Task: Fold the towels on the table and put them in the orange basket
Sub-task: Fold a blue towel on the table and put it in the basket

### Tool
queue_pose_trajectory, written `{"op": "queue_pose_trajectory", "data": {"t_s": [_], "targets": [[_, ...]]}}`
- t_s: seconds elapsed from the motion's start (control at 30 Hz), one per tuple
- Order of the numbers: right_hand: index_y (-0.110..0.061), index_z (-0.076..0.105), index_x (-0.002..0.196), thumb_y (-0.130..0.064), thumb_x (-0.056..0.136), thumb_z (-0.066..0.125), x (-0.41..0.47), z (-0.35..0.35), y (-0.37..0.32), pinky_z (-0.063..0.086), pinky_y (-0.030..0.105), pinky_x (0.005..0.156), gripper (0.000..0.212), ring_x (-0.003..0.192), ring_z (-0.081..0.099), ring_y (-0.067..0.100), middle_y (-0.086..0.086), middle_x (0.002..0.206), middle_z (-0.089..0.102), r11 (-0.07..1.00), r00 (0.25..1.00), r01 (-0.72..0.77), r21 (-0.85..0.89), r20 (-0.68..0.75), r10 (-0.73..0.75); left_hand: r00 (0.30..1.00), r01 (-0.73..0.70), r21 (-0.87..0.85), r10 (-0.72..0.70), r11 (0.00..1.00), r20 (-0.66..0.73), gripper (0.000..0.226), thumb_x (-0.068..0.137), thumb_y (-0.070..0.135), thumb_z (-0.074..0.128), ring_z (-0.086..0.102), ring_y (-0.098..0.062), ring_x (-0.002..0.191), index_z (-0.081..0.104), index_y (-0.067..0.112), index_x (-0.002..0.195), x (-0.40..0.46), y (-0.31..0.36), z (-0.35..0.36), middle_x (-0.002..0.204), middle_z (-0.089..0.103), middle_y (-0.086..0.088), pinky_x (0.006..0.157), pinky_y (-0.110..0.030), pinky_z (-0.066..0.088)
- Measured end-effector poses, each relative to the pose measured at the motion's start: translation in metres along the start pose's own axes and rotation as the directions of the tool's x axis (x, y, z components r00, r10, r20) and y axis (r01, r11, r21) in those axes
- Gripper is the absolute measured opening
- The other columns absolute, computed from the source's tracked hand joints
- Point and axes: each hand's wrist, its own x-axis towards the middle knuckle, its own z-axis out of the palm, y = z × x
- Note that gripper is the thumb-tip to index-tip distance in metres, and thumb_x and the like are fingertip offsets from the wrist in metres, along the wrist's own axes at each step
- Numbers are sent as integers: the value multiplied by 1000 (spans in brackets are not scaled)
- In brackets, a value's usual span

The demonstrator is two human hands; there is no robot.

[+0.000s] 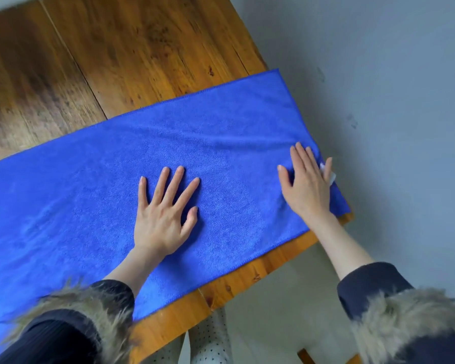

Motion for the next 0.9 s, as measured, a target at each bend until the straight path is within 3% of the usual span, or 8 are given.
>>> {"op": "queue_pose_trajectory", "data": {"t_s": [0.1,0.23,0.3,0.4,0.53,0.7,0.83,0.9], "targets": [[-8,44,136,-28,97,43,-4,-9,14,2,51,114,43,141,23,23,9,149,34,999,999,3,49,-33,-1,1000,0,1,0,1000,10,56,90,45,31,23,-29,141,31,29,143,0,0,-1,153,28,-4,113,-57,6],[-3,52,125,-12,92,50,-27,-17,25,27,47,108,34,128,41,31,14,137,46,952,945,-235,197,-183,271,1000,1,2,-1,1000,14,56,90,45,30,22,-30,141,31,28,144,-1,1,-2,153,27,-6,113,-58,6],[-1,50,124,-11,90,52,-36,-17,32,34,44,101,36,123,43,32,15,131,48,889,898,-372,265,-139,417,1000,1,1,-1,1000,15,56,90,44,29,22,-30,141,31,28,144,0,1,-2,153,27,-6,113,-58,6],[0,46,128,-19,92,52,-40,-16,44,33,41,98,41,120,42,34,19,127,49,799,829,-534,277,-13,559,1000,-4,13,3,1000,20,56,90,44,28,22,-31,141,31,27,144,-1,1,-2,152,27,-7,113,-58,6],[-3,58,112,-14,90,54,-36,-20,54,37,38,93,25,111,46,31,16,118,52,801,834,-525,289,-16,552,999,-4,29,2,1000,48,57,91,43,27,20,-32,141,30,25,144,0,0,0,153,25,-8,112,-59,6],[-4,60,102,-13,88,58,-31,-20,59,40,39,89,17,105,52,31,14,111,56,771,816,-540,337,-14,578,997,-1,18,0,1000,81,57,90,43,27,19,-32,141,34,22,143,-1,3,-5,153,26,-9,112,-60,8],[-7,59,101,-19,85,63,-30,-22,66,43,41,91,21,105,53,30,12,109,60,682,766,-607,407,72,639,995,102,-213,-97,972,33,56,84,39,34,16,-27,143,44,19,135,1,11,-13,151,30,-7,112,-54,-2],[-9,59,102,-23,83,65,-34,-24,70,43,45,92,25,105,54,28,10,110,59,645,750,-629,433,120,651,983,165,-340,-183,926,-21,47,83,29,42,22,-27,140,49,13,127,7,23,-17,144,37,-9,112,-54,0]]}}
